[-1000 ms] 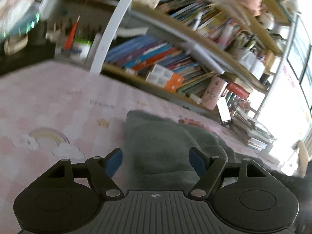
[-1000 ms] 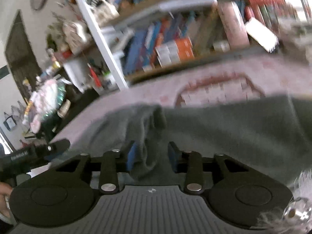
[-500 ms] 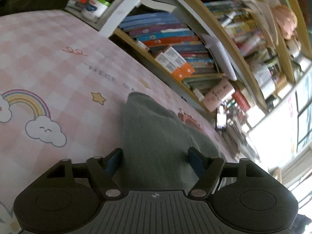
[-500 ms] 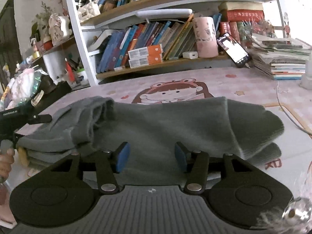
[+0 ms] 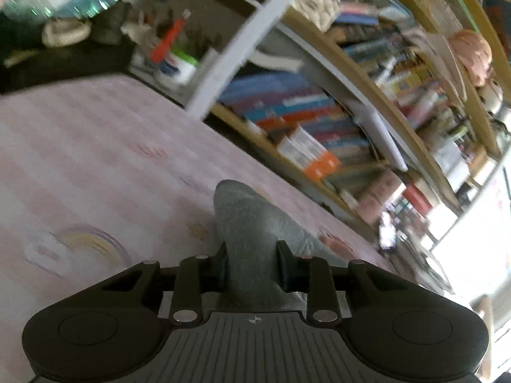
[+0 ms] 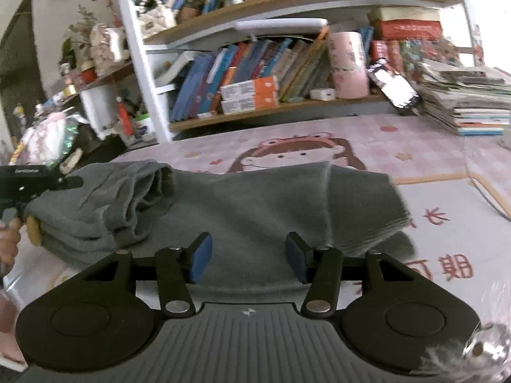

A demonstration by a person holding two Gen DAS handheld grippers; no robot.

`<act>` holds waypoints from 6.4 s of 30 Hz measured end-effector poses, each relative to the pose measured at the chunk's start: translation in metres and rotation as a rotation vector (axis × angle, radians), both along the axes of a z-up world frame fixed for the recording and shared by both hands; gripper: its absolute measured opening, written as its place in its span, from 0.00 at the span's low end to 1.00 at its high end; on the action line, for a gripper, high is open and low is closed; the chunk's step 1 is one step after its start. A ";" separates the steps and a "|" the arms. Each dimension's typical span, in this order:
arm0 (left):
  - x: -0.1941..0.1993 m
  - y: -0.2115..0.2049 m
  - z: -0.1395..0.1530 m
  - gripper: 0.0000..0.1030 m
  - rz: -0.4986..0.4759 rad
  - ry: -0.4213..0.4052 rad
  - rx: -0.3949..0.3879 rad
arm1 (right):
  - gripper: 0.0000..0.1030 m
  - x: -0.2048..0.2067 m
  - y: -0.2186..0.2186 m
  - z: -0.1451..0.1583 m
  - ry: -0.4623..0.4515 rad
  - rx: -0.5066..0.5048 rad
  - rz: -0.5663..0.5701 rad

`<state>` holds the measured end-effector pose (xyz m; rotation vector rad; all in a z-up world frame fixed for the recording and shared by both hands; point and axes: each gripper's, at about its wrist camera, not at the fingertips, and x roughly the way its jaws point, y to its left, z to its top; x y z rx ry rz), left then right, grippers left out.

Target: Fold clothes

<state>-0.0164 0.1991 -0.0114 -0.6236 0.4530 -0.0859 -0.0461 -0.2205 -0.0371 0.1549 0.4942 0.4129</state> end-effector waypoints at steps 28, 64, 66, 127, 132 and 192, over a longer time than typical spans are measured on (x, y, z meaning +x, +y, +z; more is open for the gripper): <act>-0.077 -0.074 0.035 0.87 0.058 -0.191 0.488 | 0.75 -0.007 -0.027 0.015 -0.020 0.046 -0.060; -0.142 -0.132 0.010 1.00 -0.004 -0.200 0.493 | 0.77 0.003 -0.022 -0.001 0.179 0.094 -0.096; -0.144 -0.133 0.010 1.00 -0.008 -0.206 0.497 | 0.77 0.004 -0.022 0.000 0.184 0.095 -0.098; -0.149 -0.100 -0.004 1.00 0.024 -0.228 0.388 | 0.17 0.078 -0.030 0.010 0.305 0.264 -0.300; -0.149 -0.095 -0.005 1.00 0.033 -0.228 0.372 | 0.16 0.047 -0.038 0.050 0.133 0.225 -0.303; -0.129 -0.068 0.026 0.94 0.035 -0.408 0.370 | 0.70 -0.002 0.077 0.045 0.004 0.003 0.045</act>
